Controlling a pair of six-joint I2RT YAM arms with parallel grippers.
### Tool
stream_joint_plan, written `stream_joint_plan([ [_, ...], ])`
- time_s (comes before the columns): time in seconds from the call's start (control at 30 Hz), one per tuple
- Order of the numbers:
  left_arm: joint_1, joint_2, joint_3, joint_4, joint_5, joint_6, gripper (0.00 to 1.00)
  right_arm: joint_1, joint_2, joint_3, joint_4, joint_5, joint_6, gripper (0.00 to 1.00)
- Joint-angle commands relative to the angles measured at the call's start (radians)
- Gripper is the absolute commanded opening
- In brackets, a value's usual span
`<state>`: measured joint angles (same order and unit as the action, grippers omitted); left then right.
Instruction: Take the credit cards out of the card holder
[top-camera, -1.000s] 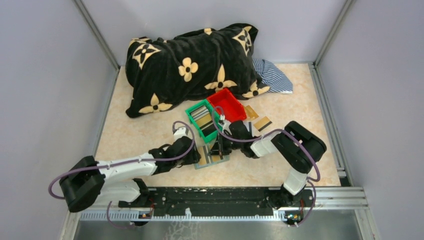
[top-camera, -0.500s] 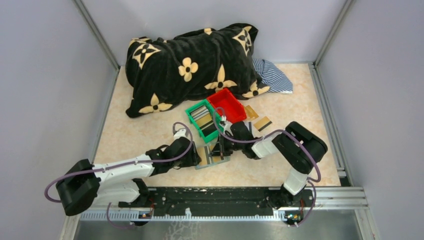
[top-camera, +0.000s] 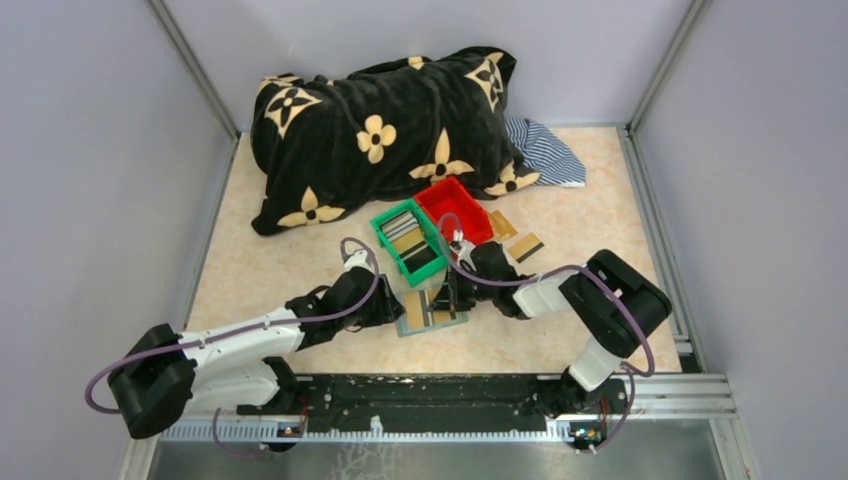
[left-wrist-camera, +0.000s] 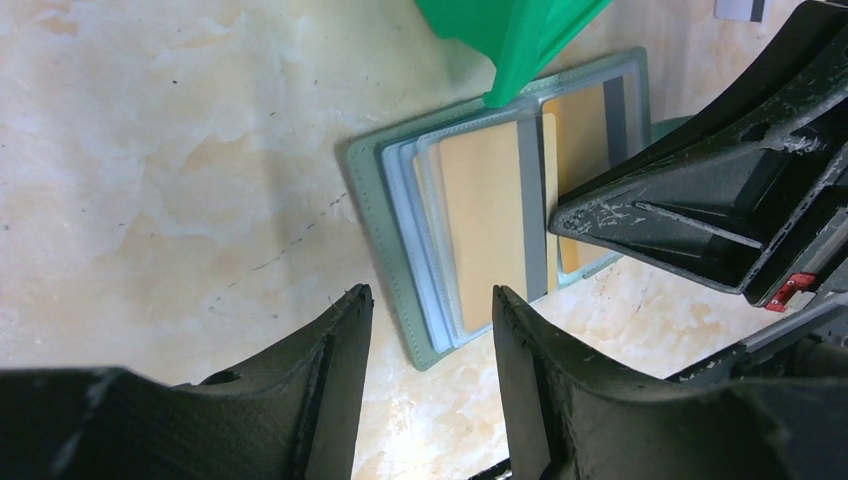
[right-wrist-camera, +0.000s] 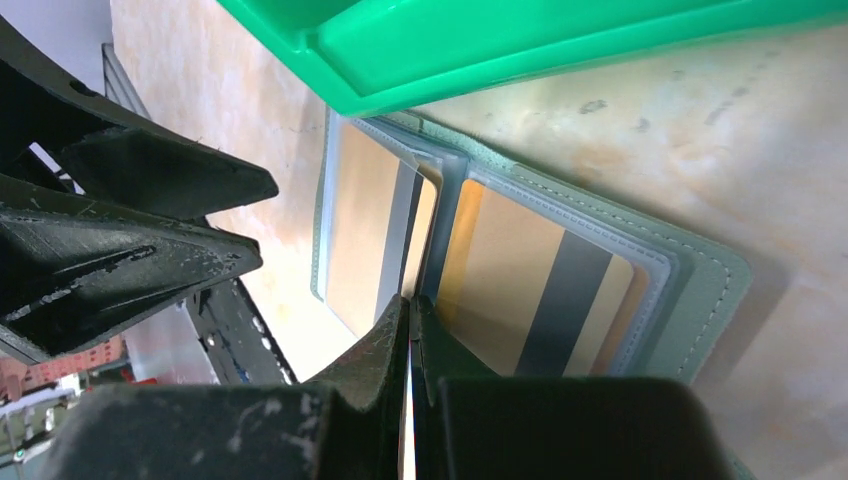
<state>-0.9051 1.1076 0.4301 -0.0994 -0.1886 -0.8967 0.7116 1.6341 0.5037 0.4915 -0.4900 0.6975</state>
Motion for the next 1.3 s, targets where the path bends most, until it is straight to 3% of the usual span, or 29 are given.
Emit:
stream_joint_plan([
  [0.0,0.012,0.013,0.014,0.056,0.035,0.009,0.54,-0.044,-0.073,-0.017,-0.043,0.033,-0.052,0.0],
  [0.43,0.027,0.024,0.036,0.093,0.07,0.048,0.54,-0.069,-0.069,0.078,-0.211,-0.043,-0.191,0.0],
  [0.67,0.081,0.041,-0.111,0.507,0.246,-0.007,0.54,-0.068,-0.073,0.069,-0.229,-0.058,-0.194,0.0],
  [1.0,0.086,0.235,-0.171,0.785,0.327,-0.075,0.54,-0.069,-0.098,0.069,-0.272,-0.057,-0.208,0.0],
  [1.17,0.091,0.262,-0.163,0.752,0.308,-0.076,0.53,-0.069,-0.093,0.068,-0.265,-0.059,-0.202,0.0],
  [1.27,0.094,0.259,-0.129,0.612,0.271,-0.073,0.52,-0.069,-0.092,0.071,-0.264,-0.061,-0.201,0.0],
])
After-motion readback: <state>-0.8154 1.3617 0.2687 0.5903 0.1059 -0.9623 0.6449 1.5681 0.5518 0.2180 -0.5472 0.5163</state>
